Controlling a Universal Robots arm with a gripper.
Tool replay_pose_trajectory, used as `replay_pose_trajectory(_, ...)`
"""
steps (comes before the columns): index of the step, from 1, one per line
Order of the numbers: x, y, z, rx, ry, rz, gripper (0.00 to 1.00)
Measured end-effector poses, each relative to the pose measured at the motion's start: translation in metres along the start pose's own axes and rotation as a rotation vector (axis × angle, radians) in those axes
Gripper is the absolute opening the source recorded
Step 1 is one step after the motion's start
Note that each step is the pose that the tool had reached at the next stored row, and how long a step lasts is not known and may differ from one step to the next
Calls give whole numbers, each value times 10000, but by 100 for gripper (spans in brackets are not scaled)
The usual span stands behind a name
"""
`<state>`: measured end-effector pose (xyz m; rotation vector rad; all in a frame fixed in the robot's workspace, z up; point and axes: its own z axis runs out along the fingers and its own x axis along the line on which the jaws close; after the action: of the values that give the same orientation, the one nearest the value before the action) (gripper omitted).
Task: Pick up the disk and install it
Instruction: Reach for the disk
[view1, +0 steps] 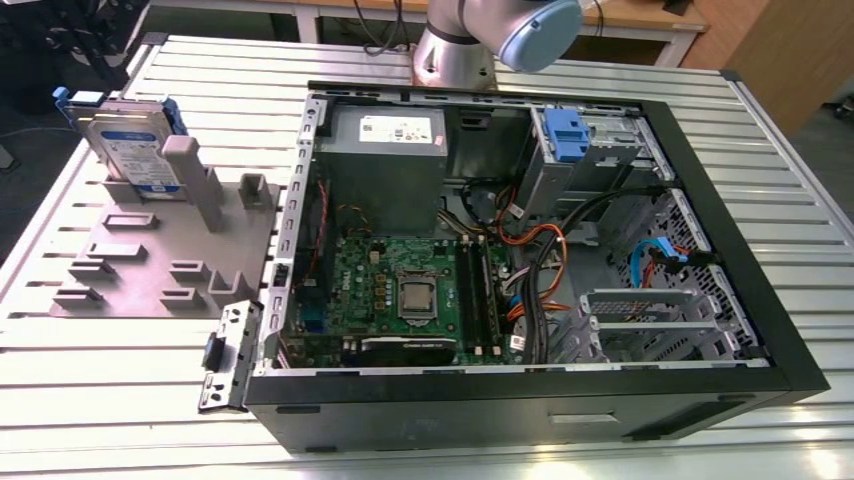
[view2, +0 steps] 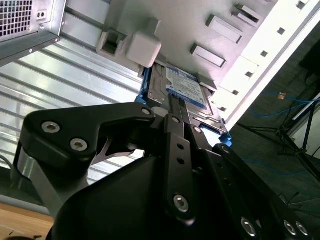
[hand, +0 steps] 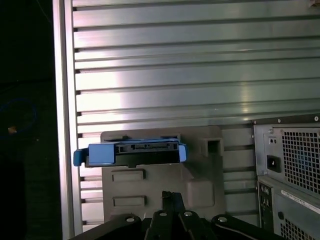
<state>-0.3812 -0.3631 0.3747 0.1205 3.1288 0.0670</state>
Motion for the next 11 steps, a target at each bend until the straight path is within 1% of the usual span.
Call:
replay_pose_trajectory(7,196,55,41,2,23,3,11)
replay_pose_trajectory(9,226,62,47,2,27,3,11)
replay_pose_trajectory(11,236,61,48,2,28,3,11)
